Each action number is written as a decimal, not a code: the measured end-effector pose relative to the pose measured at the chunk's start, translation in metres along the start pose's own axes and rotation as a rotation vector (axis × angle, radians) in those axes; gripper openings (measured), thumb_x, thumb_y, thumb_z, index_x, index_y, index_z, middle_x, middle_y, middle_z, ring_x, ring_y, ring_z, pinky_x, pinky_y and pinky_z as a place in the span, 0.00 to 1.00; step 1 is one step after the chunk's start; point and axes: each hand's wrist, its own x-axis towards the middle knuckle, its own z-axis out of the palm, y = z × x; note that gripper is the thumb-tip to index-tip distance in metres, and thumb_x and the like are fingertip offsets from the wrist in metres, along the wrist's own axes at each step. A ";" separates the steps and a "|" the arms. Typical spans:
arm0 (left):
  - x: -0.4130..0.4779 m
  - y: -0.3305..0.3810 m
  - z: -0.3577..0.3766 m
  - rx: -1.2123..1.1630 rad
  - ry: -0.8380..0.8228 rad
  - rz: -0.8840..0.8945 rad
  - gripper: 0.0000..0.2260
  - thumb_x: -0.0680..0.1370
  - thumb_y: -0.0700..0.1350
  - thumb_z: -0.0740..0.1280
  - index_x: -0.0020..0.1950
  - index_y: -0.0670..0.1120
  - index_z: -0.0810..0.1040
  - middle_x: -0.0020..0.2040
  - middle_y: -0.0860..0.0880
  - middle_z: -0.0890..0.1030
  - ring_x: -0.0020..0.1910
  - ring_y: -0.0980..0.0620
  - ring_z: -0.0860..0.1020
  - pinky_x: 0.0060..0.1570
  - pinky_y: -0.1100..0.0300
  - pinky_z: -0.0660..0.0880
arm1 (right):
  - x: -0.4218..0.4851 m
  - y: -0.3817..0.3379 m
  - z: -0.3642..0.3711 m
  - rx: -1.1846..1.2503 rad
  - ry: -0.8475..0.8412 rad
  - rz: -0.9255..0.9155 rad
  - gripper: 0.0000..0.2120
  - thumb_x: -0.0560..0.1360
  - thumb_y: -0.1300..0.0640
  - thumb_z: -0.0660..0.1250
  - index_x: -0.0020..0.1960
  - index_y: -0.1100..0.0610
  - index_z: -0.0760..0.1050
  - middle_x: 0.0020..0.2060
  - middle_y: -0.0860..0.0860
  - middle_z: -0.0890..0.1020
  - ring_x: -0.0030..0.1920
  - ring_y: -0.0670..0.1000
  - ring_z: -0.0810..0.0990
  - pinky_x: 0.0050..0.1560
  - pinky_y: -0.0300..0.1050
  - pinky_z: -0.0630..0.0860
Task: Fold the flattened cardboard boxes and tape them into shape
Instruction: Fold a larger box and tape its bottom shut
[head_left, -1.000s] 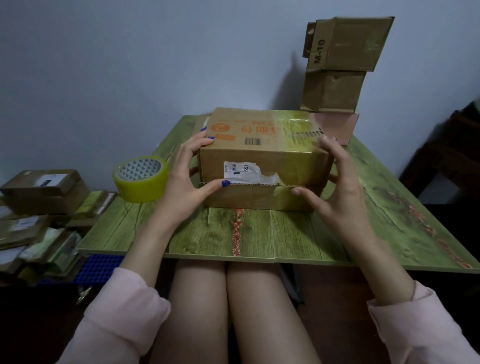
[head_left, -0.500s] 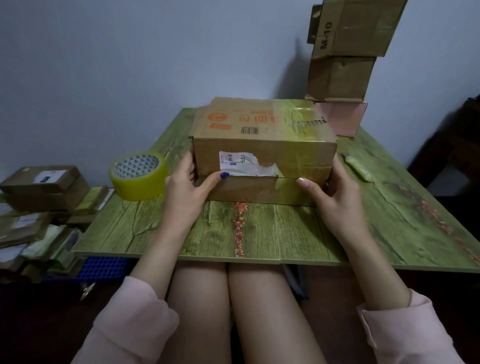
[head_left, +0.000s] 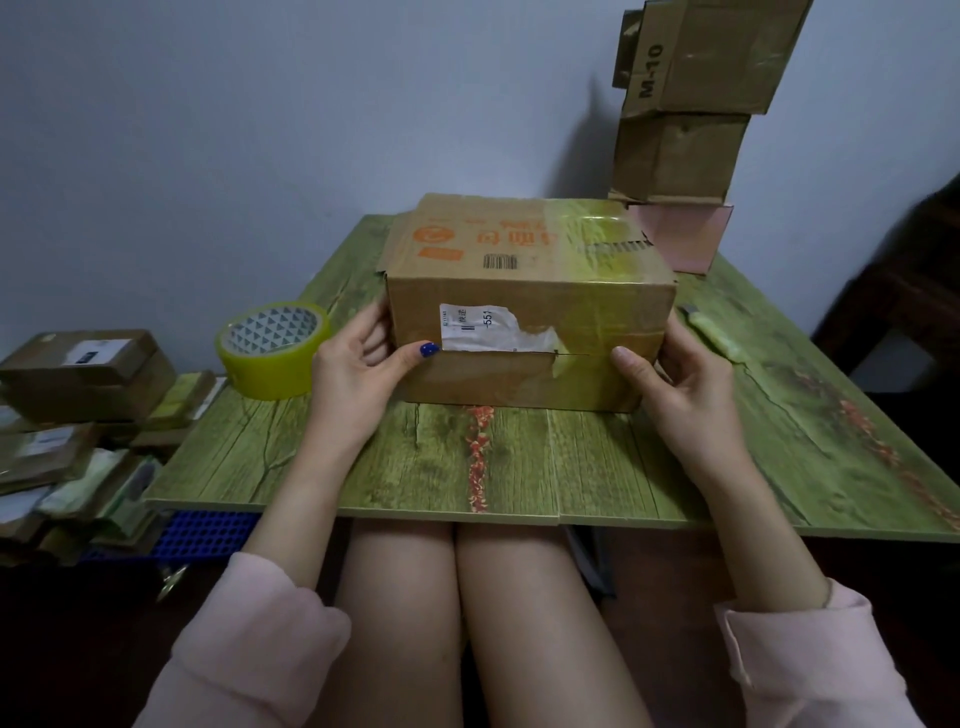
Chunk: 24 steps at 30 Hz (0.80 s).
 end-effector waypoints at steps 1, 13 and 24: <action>0.000 0.000 -0.001 -0.011 -0.005 -0.007 0.32 0.68 0.40 0.71 0.70 0.46 0.65 0.62 0.51 0.75 0.55 0.62 0.79 0.53 0.67 0.76 | 0.000 -0.001 -0.002 -0.011 -0.016 0.004 0.27 0.75 0.61 0.67 0.72 0.63 0.64 0.66 0.55 0.75 0.67 0.49 0.73 0.68 0.48 0.70; 0.000 0.002 -0.010 -0.068 -0.065 -0.070 0.32 0.68 0.37 0.70 0.71 0.37 0.66 0.65 0.43 0.75 0.60 0.57 0.77 0.55 0.63 0.76 | 0.004 -0.012 -0.020 0.039 -0.177 0.114 0.25 0.77 0.66 0.61 0.74 0.62 0.62 0.68 0.52 0.73 0.68 0.47 0.71 0.69 0.46 0.67; 0.017 0.016 -0.009 0.211 -0.071 0.008 0.28 0.72 0.33 0.70 0.71 0.39 0.67 0.66 0.46 0.73 0.62 0.56 0.73 0.61 0.65 0.71 | 0.024 -0.012 -0.009 -0.102 -0.116 0.155 0.25 0.79 0.63 0.61 0.74 0.55 0.62 0.67 0.47 0.74 0.67 0.44 0.71 0.69 0.49 0.68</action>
